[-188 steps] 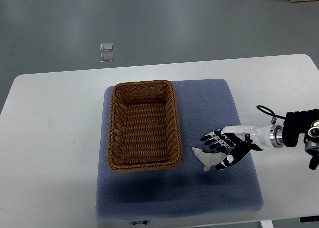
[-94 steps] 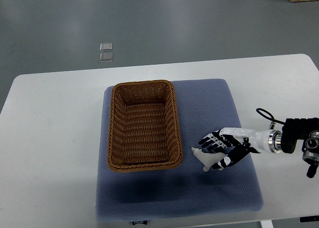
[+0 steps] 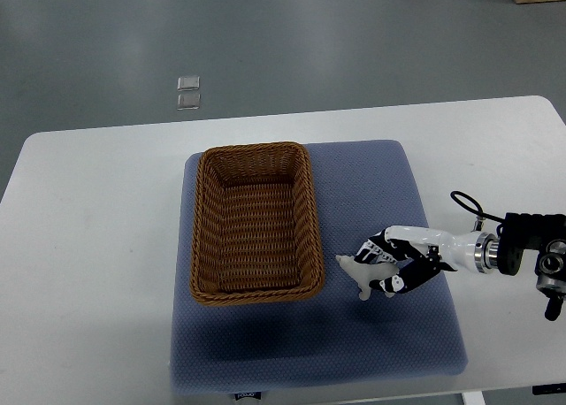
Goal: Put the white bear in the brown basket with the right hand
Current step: 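Lift the white bear up off the cushion with the right hand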
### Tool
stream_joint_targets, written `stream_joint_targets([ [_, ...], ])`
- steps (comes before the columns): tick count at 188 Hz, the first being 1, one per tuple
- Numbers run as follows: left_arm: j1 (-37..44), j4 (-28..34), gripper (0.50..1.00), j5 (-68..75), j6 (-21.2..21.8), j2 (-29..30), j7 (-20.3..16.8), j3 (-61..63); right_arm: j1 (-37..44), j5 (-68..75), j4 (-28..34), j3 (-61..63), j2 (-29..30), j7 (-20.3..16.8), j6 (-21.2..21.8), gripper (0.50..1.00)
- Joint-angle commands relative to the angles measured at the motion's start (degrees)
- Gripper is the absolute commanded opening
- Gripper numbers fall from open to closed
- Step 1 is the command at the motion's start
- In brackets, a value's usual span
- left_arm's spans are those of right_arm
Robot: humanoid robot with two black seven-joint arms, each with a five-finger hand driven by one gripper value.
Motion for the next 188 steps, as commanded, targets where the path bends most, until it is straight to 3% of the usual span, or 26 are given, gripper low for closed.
stream_joint_targets([
  [1,0.0,-0.09,1.0,0.0,-0.01,0.0,0.0,0.01,0.62,0.08,-0.03,0.11,-0.66,0.41,-0.87,0.578],
  [39,0.0,-0.26,1.0,0.0,-0.01,0.0,0.0,0.01,2.11,0.43,-0.03,3.37,-2.5,0.67,-0.69,0.58],
  [83,0.0,-0.53,1.0,0.0,-0.01,0.0,0.0,0.1,11.08,1.31,-0.03,3.63,-5.23,0.59,0.19,0.59],
  [132,0.0,-0.7,1.0,0.0,-0.01,0.0,0.0,0.1,24.96,3.24,-0.65,3.54,-9.36,-1.17,8.36,0.592],
  [156,0.0,-0.79,1.0,0.08,-0.01,0.0,0.0,0.1,28.83,4.74,-0.83,2.75,-8.83,-4.25,9.77,0.603],
  [188,0.0,-0.79,1.0,0.08,-0.01,0.0,0.0,0.1,30.85,4.83,-3.9,1.26,-4.35,-4.6,8.98,0.603],
])
